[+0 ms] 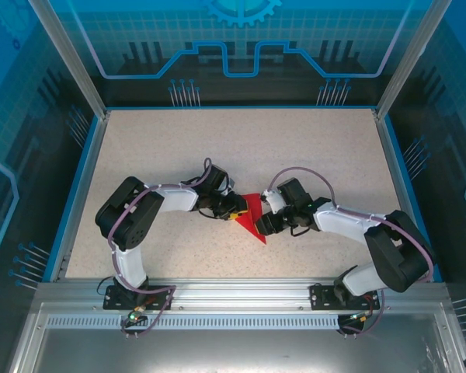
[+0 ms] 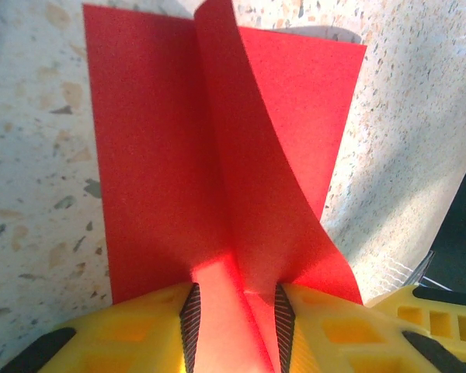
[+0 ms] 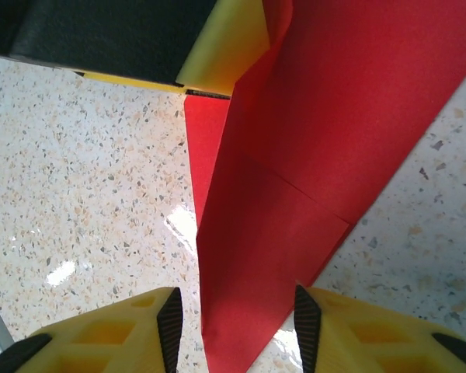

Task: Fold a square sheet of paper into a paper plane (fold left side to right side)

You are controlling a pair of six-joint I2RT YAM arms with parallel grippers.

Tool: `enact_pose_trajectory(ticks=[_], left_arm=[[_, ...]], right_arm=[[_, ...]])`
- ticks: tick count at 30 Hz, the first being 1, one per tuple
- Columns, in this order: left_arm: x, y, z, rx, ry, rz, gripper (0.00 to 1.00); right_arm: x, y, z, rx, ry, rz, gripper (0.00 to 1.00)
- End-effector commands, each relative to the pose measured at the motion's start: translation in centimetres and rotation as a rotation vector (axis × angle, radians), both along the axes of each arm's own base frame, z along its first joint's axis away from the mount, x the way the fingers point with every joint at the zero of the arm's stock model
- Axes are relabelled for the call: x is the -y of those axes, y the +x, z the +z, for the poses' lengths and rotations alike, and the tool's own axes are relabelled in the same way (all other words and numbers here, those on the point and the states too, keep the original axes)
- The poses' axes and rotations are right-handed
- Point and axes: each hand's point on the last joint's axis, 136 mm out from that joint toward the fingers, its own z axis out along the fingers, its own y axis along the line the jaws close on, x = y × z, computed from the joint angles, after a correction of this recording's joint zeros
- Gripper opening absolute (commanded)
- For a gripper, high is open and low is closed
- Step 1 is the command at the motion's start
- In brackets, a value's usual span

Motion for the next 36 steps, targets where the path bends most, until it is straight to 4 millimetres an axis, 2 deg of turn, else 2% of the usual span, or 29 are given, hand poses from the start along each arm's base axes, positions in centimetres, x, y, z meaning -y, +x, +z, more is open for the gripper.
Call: enact_pose_trajectory(ticks=[1,5,11,14,20,28,32,36], left_arm=[[0.0,-0.2,-0.9,-0.014,0.031,-0.010,0.34],[0.0,-0.2,-0.9,-0.012,0.030,-0.011,0.34],[0.0,-0.2,-0.8,-0.012,0.026,-0.012,0.34],[0.0,-0.2,-0.9,-0.012,0.028,-0.012,0.34],[0.0,-0.2,-0.9,-0.013,0.027,-0.014,0.34],[0.0,-0.2,-0.9,-0.014,0.030,-0.014,0.34],[0.0,-0.2,-0.9,-0.014,0.030,-0.014,0.34],[-0.1,-0.3,-1.0,-0.017,0.033,-0.013,0.34]], right_arm=[[-1.0,0.4,1.4,-0.014,0.062,0.002,0.46],[-2.7,1.2,2.8,-0.080,0.207,0.022,0.46],[-3.3,2.4,2.4,-0.101,0.205,0.017,0.46],[-3.3,2.9,1.8,-0.108,0.186,0.006,0.42],[-3.3,3.4,0.8,-0.131,0.166,-0.007,0.31],[-2.5,3.5,0.3,-0.158,0.168,-0.030,0.04],[-1.6,3.5,0.0,-0.175,0.174,-0.047,0.00],[-0.8,3.6,-0.7,-0.200,0.166,-0.067,0.00]])
